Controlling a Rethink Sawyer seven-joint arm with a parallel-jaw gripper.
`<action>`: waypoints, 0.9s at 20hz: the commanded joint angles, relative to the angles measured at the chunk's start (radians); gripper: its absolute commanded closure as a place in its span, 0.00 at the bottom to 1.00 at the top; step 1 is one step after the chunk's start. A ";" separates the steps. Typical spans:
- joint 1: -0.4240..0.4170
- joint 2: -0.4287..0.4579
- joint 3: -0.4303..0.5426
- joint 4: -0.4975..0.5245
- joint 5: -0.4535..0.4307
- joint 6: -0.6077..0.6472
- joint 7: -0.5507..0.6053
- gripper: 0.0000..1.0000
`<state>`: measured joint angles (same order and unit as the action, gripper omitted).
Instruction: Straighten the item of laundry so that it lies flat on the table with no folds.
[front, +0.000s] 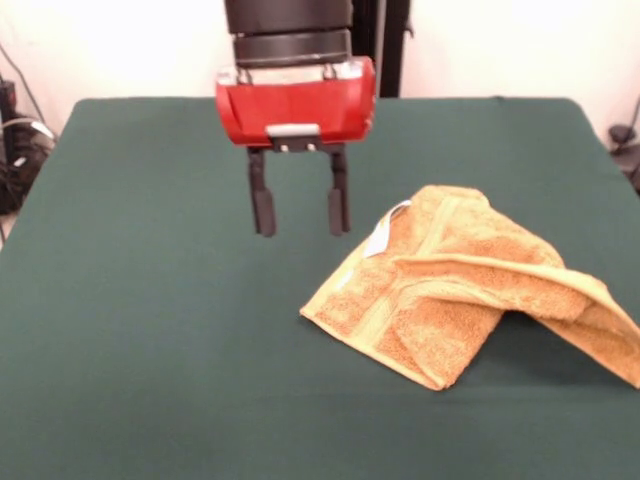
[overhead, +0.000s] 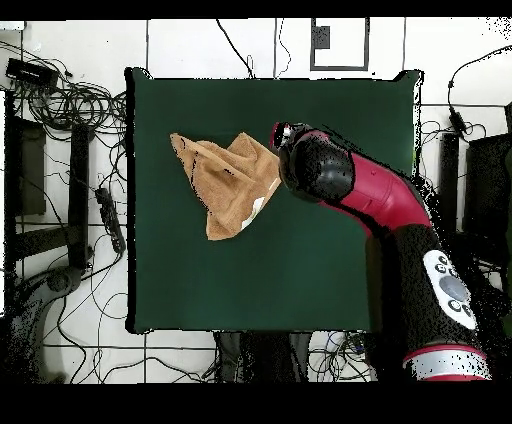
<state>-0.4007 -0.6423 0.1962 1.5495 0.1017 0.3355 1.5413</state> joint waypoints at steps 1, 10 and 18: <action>-0.018 0.083 0.109 0.064 0.008 -0.011 0.125 0.00; -0.046 0.118 0.148 0.077 0.014 -0.053 0.141 0.00; -0.060 0.122 0.169 0.119 0.020 -0.095 0.180 0.00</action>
<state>-0.4747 -0.5915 0.2291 1.5545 0.0990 0.3010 1.5413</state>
